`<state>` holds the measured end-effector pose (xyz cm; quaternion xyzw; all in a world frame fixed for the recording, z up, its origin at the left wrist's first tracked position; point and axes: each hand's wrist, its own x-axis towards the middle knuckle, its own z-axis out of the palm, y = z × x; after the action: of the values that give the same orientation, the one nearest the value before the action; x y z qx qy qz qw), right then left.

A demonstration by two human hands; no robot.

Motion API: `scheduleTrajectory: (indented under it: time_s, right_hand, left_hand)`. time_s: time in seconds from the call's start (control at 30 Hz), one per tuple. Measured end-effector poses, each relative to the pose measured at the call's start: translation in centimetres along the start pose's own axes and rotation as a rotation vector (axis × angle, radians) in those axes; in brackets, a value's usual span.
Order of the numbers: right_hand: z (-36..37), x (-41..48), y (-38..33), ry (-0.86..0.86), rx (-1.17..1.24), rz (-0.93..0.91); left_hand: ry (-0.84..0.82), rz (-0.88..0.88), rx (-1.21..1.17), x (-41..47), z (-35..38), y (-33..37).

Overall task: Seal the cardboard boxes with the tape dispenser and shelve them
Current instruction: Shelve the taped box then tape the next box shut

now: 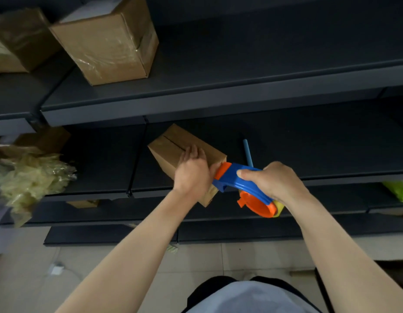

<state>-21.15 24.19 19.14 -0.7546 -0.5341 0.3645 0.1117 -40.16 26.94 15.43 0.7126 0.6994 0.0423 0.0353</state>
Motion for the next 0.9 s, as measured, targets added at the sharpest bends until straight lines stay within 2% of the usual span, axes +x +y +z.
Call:
scheduleTrajectory:
  time_s: [0.23, 0.47, 0.57, 0.7, 0.9]
  right_hand:
    - [0.7, 0.7, -0.1, -0.041, 0.041, -0.005]
    - [0.4, 0.3, 2.6, -0.064, 0.116, 0.012]
    - [0.6, 0.3, 3.7, -0.087, 0.113, 0.001]
    - [0.0, -0.3, 6.9, -0.116, 0.082, 0.094]
    - [3.7, 1.3, 5.2, -0.133, 0.083, 0.093]
  left_hand:
    - [-0.04, 0.008, -0.06, 0.5, -0.7, -0.8]
    - [-0.039, -0.005, -0.063, 1.8, -1.7, -1.2]
    - [-0.089, -0.017, -0.12, 2.1, -2.1, -1.5]
    - [-0.136, -0.053, -0.169, 2.5, -2.2, -2.1]
    - [-0.068, -0.038, -0.104, 2.0, -1.2, -1.8]
